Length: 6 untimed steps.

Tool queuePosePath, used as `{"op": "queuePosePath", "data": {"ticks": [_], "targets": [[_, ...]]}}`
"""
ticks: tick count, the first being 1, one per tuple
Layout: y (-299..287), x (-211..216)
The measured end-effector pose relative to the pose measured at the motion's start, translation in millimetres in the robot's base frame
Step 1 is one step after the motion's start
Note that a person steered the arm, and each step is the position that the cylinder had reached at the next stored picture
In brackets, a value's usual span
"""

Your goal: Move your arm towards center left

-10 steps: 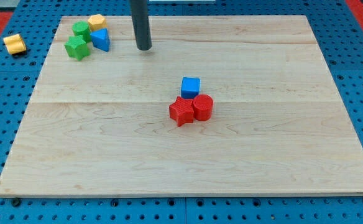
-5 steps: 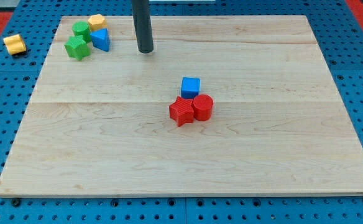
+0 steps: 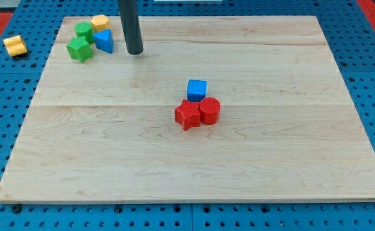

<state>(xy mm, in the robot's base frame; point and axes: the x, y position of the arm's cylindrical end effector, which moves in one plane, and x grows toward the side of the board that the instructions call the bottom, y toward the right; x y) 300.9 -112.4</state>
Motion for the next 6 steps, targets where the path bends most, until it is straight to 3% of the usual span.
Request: {"op": "queuePosePath", "data": {"ticks": [4, 6], "targets": [[-5.6, 12.2], [-21.6, 75.3]]}}
